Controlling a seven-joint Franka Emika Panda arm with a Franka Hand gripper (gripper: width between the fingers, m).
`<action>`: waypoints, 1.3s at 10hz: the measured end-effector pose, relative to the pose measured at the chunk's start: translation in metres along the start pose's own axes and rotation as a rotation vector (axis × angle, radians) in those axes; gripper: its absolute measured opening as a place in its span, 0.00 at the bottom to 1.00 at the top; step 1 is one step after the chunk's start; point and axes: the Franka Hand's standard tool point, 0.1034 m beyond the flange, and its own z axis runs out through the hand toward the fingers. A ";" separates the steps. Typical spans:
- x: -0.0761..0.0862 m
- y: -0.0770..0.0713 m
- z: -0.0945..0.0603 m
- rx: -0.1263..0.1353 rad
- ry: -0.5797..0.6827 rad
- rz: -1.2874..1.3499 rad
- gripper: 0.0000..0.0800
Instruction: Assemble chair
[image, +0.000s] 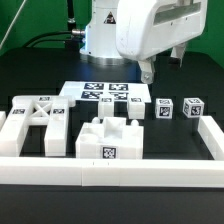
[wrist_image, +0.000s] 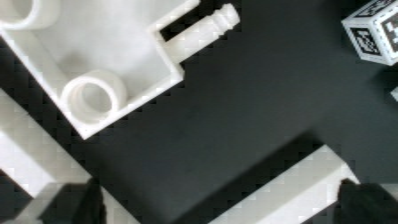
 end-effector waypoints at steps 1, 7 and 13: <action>0.000 0.000 0.000 0.000 0.000 0.000 0.81; -0.004 0.016 0.039 0.007 0.021 -0.026 0.81; -0.008 0.030 0.067 -0.005 0.042 -0.011 0.81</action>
Offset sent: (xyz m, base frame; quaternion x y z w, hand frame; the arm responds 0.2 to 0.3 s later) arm 0.0000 0.0000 0.0000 0.0000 0.0000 0.0000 1.0000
